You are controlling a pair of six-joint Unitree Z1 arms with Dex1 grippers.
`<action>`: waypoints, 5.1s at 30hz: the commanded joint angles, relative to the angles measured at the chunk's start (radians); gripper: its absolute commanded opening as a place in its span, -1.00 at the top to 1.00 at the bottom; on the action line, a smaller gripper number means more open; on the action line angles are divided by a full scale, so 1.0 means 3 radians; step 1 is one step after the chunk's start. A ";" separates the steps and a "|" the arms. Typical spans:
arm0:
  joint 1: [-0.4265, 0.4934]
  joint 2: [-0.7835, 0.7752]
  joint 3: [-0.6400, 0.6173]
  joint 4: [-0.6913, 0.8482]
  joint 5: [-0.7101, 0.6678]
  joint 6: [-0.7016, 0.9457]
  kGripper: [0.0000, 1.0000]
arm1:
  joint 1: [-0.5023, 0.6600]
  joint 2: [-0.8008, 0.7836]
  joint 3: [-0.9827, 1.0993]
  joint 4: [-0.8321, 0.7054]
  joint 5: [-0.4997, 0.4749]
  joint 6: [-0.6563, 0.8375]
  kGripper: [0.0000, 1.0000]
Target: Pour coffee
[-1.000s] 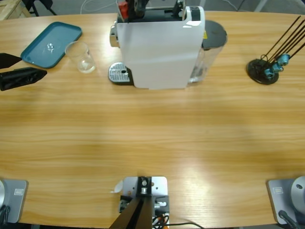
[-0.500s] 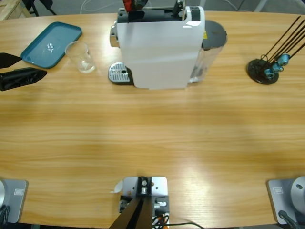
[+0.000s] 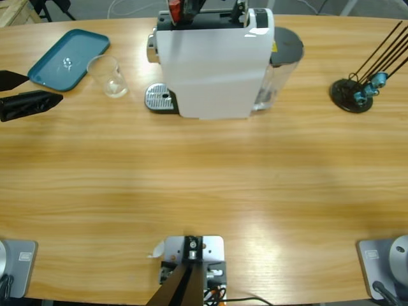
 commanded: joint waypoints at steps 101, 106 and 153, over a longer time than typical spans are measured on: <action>-0.0060 0.0059 0.0121 -0.0040 -0.0156 0.0032 -0.86 | 0.0975 -0.0202 0.0973 -0.1418 -0.1925 0.2491 1.00; -0.0060 0.0062 0.0120 -0.0040 -0.0156 0.0032 -0.86 | 0.0924 -0.0207 0.1174 -0.1382 -0.1945 0.2648 1.00; -0.0065 0.0138 0.0085 -0.0010 -0.0156 0.0037 -0.86 | 0.0903 0.0366 0.2057 -0.2144 -0.1633 0.3259 1.00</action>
